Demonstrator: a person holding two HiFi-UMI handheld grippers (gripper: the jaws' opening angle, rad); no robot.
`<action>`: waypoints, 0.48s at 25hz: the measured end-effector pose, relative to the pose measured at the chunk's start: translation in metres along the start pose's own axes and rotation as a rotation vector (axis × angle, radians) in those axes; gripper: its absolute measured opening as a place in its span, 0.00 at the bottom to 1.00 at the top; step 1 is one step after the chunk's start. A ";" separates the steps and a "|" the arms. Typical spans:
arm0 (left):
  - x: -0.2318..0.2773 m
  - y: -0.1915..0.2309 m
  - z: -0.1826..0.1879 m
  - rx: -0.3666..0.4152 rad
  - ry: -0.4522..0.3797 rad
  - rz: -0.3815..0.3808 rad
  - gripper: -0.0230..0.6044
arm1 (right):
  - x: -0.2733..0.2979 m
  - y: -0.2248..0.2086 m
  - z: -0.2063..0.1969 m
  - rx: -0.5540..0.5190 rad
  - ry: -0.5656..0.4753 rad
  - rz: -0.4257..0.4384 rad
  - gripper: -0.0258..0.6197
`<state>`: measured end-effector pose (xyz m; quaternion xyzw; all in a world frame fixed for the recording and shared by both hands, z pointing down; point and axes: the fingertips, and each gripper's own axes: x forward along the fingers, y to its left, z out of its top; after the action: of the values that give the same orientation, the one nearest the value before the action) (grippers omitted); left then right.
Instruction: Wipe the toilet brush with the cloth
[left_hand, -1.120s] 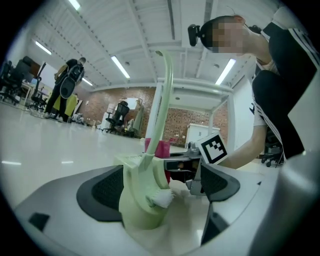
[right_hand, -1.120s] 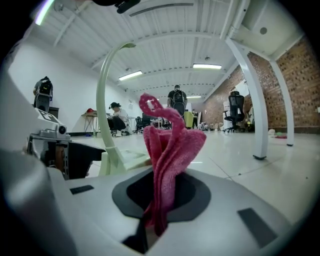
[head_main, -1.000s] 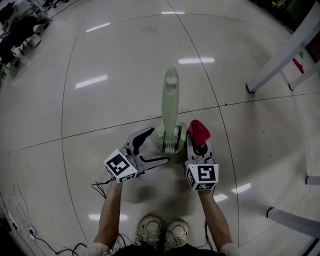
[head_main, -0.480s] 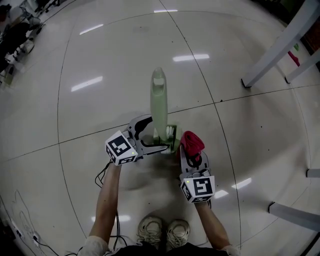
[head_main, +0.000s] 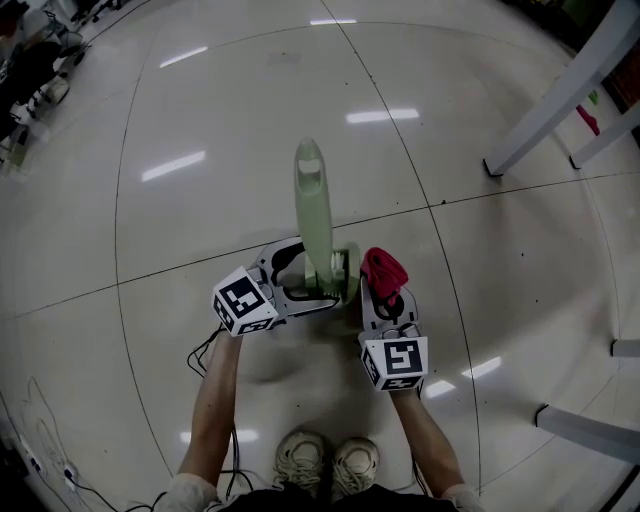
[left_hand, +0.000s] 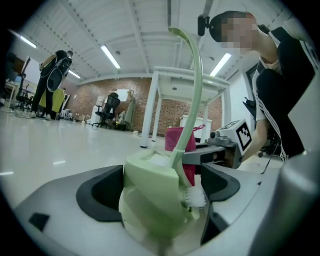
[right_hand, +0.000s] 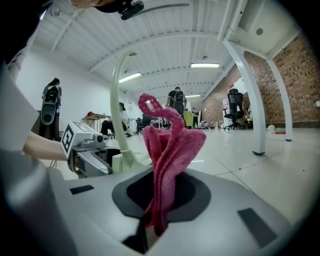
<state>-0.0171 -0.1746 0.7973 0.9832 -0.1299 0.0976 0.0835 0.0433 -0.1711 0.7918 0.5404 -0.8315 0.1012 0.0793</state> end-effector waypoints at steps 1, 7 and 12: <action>-0.002 -0.004 -0.001 0.002 0.005 -0.001 0.77 | 0.004 -0.002 0.002 -0.012 0.001 0.000 0.09; -0.007 -0.012 -0.006 -0.023 -0.019 0.031 0.77 | -0.003 -0.006 0.012 -0.076 -0.026 -0.027 0.09; -0.011 -0.002 0.005 -0.008 -0.039 0.052 0.77 | -0.027 0.008 0.006 -0.019 -0.027 -0.002 0.09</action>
<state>-0.0261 -0.1712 0.7903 0.9808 -0.1575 0.0803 0.0823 0.0466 -0.1457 0.7793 0.5419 -0.8328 0.0857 0.0732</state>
